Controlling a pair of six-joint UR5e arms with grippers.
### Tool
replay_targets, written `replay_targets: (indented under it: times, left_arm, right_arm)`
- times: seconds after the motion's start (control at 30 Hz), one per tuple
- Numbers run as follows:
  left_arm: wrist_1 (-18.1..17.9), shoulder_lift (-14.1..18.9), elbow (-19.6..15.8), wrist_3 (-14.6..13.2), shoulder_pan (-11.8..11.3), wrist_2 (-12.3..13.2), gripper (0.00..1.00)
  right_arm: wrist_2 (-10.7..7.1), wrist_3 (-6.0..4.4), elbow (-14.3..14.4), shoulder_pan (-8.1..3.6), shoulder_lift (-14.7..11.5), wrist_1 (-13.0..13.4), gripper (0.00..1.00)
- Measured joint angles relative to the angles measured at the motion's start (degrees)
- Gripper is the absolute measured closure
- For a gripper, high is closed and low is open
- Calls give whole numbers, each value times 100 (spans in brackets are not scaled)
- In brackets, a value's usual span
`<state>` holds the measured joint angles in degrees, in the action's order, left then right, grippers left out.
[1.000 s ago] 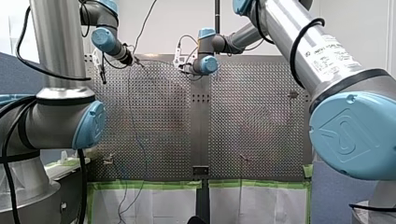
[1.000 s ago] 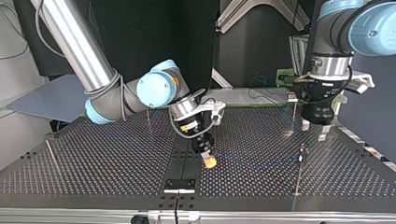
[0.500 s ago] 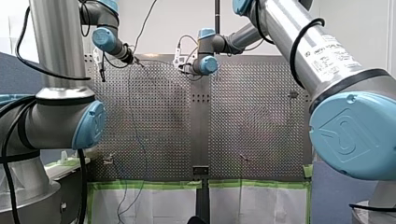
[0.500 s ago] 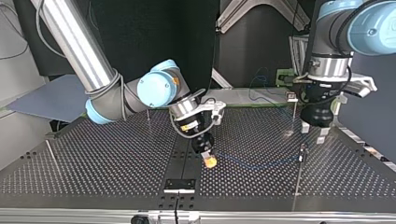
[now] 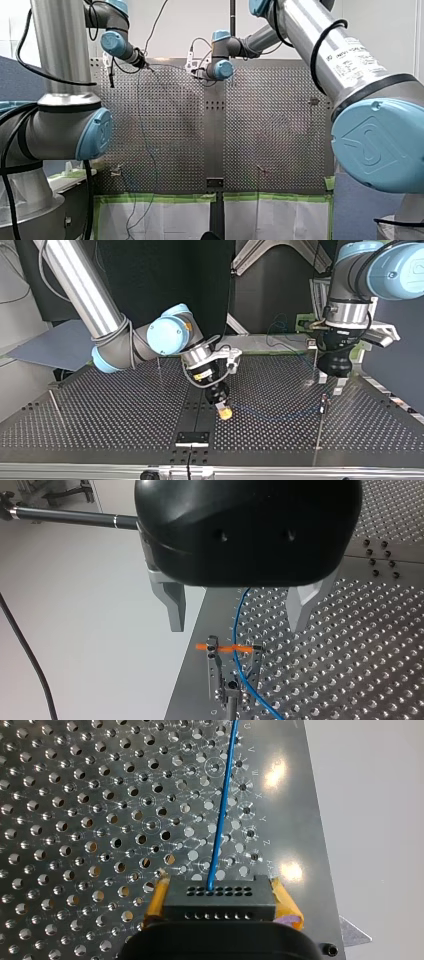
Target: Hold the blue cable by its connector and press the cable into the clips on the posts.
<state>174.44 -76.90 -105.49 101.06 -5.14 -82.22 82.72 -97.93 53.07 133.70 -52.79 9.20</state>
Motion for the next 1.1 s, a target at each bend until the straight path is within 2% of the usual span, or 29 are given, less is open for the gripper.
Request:
replay_targets:
  times: [0.73,0.97,1.1]
  left_arm:
    - [27,-2,-1,65,86,-26,0]
    - [47,-2,15,185,129,-12,0]
    - [79,-2,69,349,203,107,0]
  right_arm:
    - [0,-14,-1,-4,2,4,100]
    - [0,-12,0,-2,4,4,100]
    - [0,-9,-1,1,3,4,100]
